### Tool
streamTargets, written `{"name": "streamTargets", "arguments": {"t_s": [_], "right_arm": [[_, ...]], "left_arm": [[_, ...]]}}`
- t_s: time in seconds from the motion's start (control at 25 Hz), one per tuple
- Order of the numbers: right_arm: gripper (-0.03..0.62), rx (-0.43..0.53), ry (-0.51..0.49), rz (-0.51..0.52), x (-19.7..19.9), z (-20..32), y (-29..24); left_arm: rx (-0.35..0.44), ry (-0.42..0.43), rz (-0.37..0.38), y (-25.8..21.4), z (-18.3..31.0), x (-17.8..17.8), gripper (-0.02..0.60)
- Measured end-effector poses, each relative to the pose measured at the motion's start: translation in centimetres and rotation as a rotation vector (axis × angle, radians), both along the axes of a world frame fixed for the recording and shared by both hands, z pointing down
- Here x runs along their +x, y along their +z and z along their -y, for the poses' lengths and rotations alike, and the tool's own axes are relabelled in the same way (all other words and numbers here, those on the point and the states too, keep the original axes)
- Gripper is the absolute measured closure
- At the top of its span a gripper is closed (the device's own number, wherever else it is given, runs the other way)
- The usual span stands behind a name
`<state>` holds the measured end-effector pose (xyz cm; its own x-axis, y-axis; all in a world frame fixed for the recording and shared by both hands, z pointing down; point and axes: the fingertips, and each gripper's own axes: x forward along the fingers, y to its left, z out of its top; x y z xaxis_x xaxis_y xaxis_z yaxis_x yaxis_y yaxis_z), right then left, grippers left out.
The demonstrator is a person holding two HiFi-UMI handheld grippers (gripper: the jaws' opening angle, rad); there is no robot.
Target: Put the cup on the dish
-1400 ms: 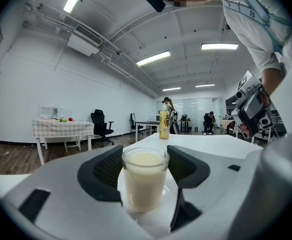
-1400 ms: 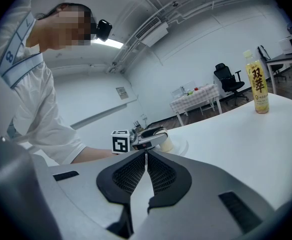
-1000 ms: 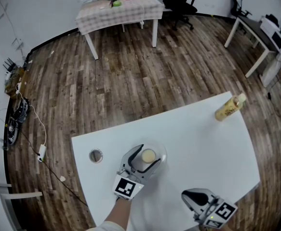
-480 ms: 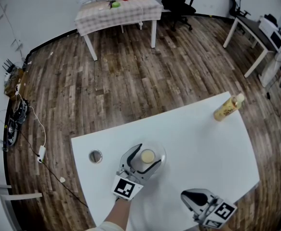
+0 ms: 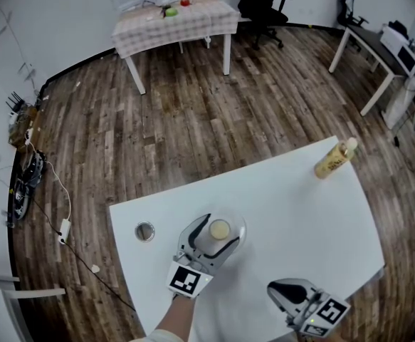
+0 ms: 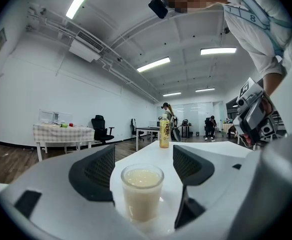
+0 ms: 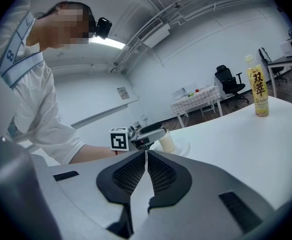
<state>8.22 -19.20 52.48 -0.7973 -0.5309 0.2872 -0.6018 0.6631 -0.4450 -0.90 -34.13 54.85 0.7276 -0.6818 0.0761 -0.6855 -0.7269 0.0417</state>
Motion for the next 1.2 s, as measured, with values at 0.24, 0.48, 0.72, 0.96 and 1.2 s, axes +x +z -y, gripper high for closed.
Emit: {"name": "streamTargets", "arguments": {"t_s": [0.24,0.48,0.72,0.96,1.2], "right_arm": [[0.559,0.015,-0.003,0.0,-0.3,-0.7,-0.5],[0.559,0.02,0.003,0.013,-0.8,-1.6,-0.8],[0.559,0.023,0.0,0.021,-1.5,-2.4,-1.0],[0.559,0.037,-0.005,0.015,-2.0,-3.4,-1.3],[0.559,0.041,-0.002,0.022,-2.4,-4.3,-1.7]], "left_arm": [[0.01,0.0,-0.002,-0.8,-0.9,-0.2,0.23],[0.01,0.009,-0.013,-1.5,-2.3,-0.4,0.235],[0.003,0.018,-0.03,-2.1,-3.6,-0.5,0.313],[0.006,0.032,-0.049,-3.0,-4.9,-1.2,0.411],[0.021,0.052,-0.035,-4.1,-6.1,-1.1,0.531]]}}
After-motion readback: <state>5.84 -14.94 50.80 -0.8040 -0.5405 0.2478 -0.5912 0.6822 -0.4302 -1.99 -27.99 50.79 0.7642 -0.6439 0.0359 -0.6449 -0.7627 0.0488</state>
